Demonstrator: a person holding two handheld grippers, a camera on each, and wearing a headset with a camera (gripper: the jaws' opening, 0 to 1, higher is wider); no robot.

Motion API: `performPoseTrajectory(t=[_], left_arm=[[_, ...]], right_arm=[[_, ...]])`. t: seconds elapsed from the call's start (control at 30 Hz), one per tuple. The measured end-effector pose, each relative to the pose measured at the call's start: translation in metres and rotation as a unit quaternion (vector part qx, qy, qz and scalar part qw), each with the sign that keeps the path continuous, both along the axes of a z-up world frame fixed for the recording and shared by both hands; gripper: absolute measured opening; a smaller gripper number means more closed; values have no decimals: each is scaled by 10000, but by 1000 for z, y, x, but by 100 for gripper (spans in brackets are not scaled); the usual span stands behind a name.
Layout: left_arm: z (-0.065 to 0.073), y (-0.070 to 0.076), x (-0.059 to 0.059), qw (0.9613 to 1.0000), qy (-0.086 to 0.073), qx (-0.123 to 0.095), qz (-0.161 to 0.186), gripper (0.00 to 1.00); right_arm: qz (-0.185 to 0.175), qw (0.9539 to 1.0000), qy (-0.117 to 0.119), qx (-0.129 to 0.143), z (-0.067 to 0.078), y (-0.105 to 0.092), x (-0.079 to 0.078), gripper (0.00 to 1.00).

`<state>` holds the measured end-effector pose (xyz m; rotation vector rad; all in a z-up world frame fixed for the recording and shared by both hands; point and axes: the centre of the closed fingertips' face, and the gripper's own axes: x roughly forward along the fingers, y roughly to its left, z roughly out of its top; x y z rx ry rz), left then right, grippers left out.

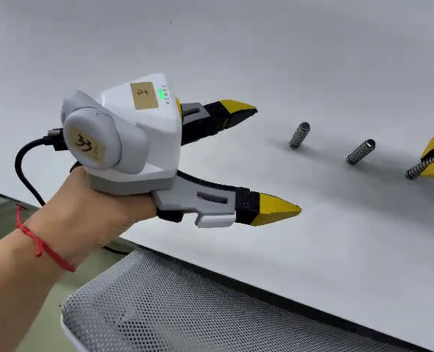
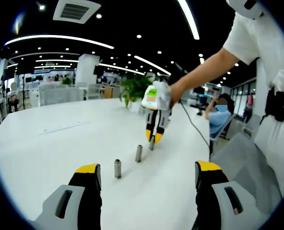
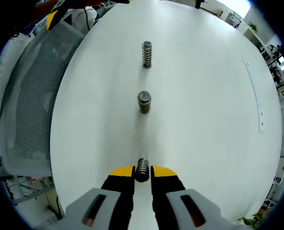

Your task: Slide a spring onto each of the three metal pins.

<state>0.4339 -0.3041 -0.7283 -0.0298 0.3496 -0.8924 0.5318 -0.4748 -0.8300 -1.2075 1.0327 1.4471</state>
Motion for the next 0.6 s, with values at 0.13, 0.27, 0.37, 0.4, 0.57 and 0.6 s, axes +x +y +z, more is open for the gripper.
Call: performPoseTrajectory(t=[0.13, 0.27, 0.37, 0.4, 0.57, 0.6], left_arm=[[2, 0, 1, 10000, -15, 16, -13, 81], [3, 0, 1, 10000, -22, 38, -37, 81], [3, 0, 1, 10000, -23, 62, -47, 81], [3, 0, 1, 10000, -27, 69, -49, 81], [4, 1, 2, 9999, -35, 138, -78, 81], [4, 1, 2, 9998, -33, 165, -89, 82]], right_arm=[[13, 10000, -10, 16, 0, -1, 2, 16], [-18, 10000, -7, 77, 2, -2, 5, 18], [-68, 9999, -26, 145, 6, -3, 6, 20], [-95, 9998, -25, 172, 7, -2, 6, 21], [-282, 9988, -41, 402, 20, -2, 6, 24], [-349, 9982, -56, 489, 24, -1, 6, 25]])
